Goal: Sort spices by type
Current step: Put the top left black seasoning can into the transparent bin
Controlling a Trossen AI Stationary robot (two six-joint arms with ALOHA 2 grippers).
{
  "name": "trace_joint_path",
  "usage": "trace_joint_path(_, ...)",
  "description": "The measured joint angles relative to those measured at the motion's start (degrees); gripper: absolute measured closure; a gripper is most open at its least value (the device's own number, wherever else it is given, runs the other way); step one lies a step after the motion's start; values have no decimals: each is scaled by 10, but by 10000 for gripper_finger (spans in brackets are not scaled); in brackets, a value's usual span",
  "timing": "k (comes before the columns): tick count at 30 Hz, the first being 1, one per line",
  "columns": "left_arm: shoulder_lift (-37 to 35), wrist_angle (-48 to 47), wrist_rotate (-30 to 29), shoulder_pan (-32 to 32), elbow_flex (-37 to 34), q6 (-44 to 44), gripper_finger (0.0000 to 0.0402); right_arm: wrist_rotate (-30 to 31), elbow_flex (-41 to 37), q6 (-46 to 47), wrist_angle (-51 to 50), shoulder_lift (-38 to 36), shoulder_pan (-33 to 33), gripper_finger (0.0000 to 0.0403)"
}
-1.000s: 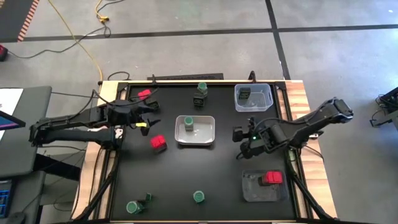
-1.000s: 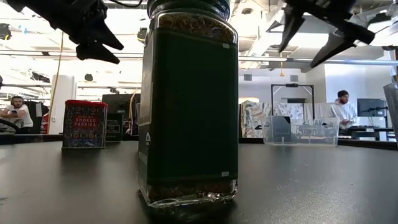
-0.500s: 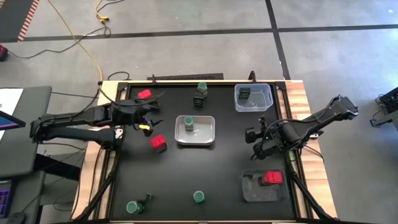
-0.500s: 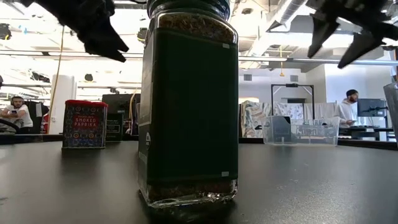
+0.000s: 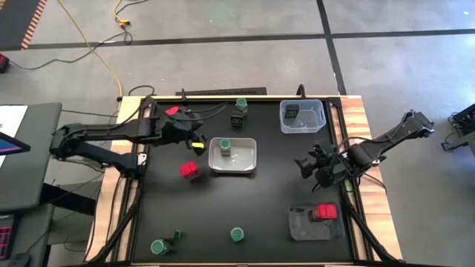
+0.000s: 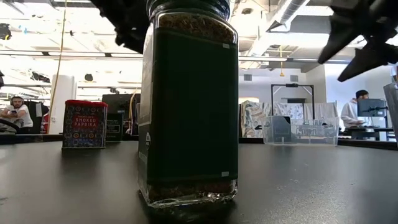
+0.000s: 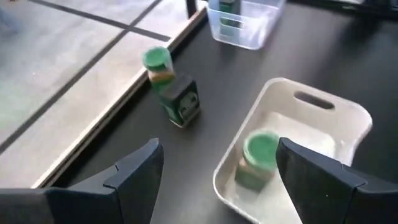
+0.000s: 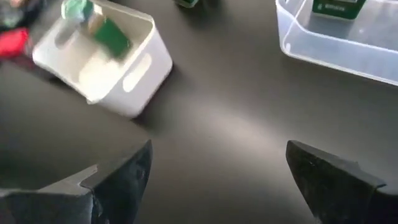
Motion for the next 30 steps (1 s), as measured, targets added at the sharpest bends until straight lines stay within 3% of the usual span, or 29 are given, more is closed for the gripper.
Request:
trace_joint_path(9, 62, -2, -7, 0, 76, -39, 107, -11, 0, -123, -55, -97, -21, 6)
trace_joint_path(20, 62, 9, -10, 3, 80, -78, 107, -54, 0, -285, -55, -188, -91, 6)
trace_joint_path(30, 62, 1, 1, 5, 80, -115, 107, -57, 0, -308, -55, -194, -132, 6)
